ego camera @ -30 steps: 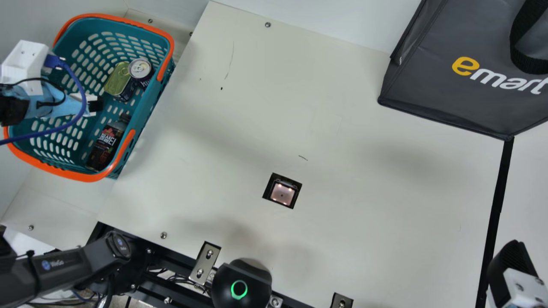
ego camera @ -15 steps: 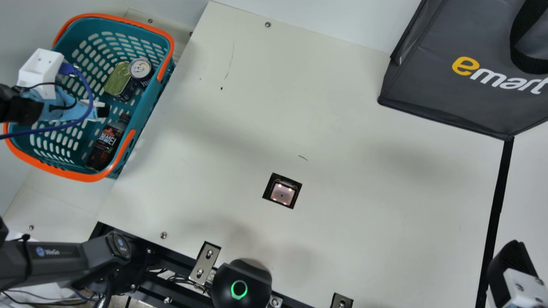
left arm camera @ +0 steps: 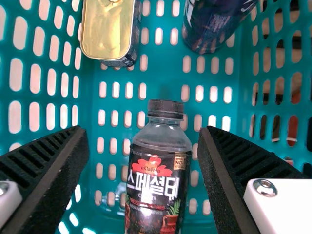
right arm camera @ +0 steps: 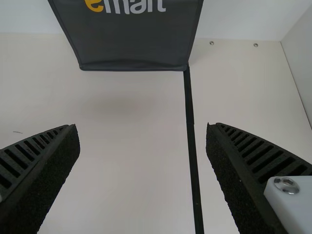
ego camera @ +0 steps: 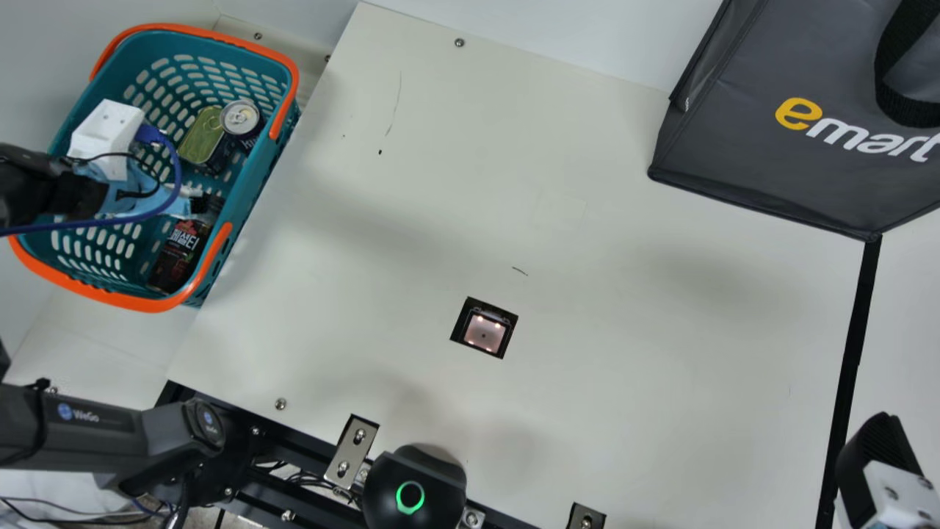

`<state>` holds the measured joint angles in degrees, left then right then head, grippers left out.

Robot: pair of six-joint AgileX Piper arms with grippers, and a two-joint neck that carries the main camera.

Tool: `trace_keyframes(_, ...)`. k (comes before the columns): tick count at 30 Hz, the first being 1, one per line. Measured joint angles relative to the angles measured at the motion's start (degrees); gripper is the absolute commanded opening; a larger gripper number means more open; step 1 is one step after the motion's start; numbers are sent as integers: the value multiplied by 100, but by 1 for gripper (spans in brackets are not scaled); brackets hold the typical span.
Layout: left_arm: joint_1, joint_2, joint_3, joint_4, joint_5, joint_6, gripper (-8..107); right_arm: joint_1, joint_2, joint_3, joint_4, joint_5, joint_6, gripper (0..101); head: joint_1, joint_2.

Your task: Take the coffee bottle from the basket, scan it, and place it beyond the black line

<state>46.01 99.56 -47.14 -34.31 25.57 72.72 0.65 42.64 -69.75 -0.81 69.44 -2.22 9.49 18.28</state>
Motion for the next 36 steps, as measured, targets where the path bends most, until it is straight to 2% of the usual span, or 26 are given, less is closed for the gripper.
trace_keyframes(20,-278,668,-88,-413,-480,590,90,0,0,0,0,0,0,91,0,0)
trace_keyframes(36,-397,1172,-312,-534,-541,573,90,0,0,0,0,0,0,91,0,0)
